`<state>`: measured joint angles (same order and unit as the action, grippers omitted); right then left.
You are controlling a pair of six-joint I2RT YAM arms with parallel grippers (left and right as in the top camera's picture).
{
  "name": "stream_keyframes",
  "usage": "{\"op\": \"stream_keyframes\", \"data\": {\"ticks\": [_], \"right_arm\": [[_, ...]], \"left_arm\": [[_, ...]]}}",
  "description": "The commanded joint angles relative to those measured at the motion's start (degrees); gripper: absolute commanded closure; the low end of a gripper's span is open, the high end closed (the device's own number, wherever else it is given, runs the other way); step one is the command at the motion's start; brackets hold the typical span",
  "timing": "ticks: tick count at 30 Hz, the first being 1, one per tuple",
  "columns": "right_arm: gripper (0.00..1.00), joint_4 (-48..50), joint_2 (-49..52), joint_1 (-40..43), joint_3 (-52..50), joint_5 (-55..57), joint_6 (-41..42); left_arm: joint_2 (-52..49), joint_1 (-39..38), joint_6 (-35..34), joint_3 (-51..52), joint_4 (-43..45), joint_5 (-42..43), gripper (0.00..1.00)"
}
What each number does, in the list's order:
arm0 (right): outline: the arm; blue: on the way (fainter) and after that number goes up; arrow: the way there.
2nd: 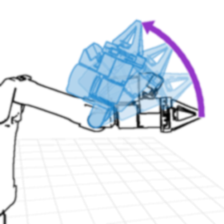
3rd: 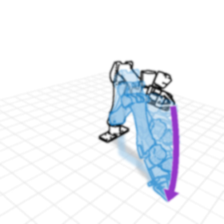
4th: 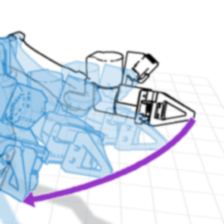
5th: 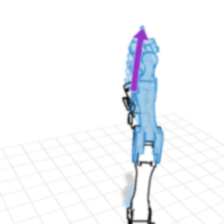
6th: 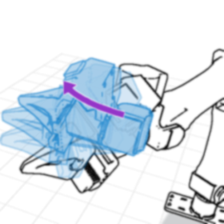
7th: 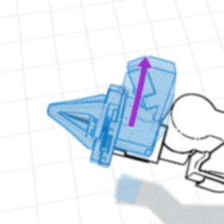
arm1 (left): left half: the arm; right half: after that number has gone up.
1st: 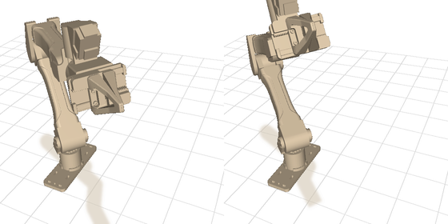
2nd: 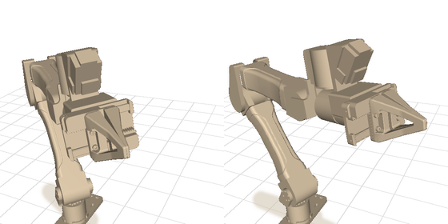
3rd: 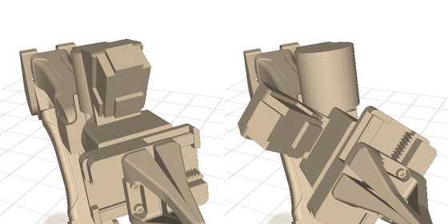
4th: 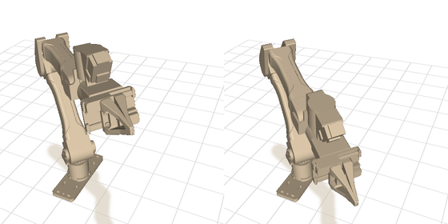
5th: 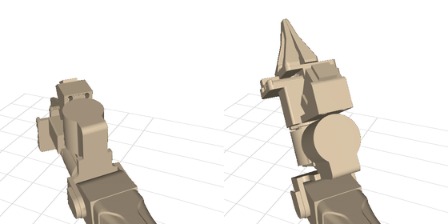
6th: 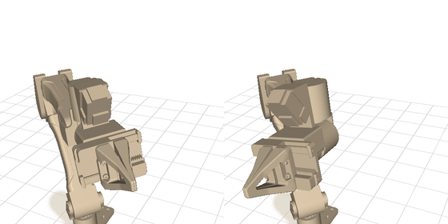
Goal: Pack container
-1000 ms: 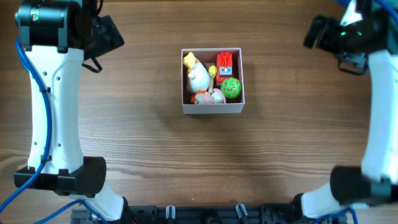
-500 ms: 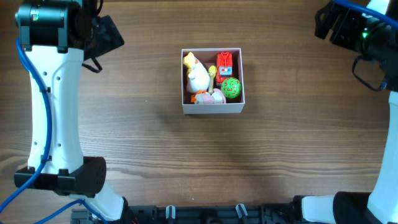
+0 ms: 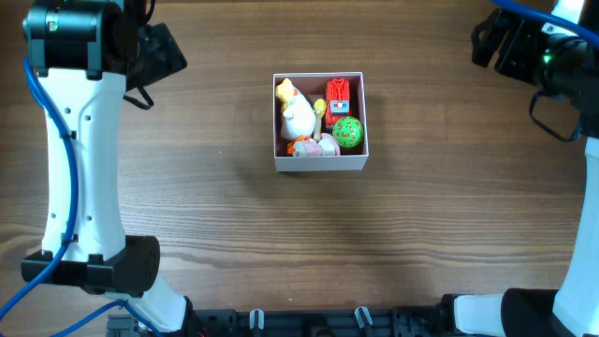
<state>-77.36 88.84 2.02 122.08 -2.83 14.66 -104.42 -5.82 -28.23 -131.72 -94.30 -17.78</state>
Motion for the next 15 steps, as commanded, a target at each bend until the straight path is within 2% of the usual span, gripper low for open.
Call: {"op": "stream_keyframes", "data": {"ticks": [1,10,15], "right_arm": [[0.00,1.64,0.85,-0.28,0.28,-0.79,-1.18],[0.00,3.74,1.55,-0.28,0.15,0.04,-1.44],[0.00,4.85,-1.68,-0.28,0.15,1.40,-6.01]], "left_arm": [[-0.59,0.15,-0.98,-0.26,-0.02,-1.16,0.00],[-0.59,0.17,-0.98,-0.26,-0.04,-1.16,0.00],[-0.59,0.15,-0.98,-0.26,-0.02,-1.16,0.00]]}}
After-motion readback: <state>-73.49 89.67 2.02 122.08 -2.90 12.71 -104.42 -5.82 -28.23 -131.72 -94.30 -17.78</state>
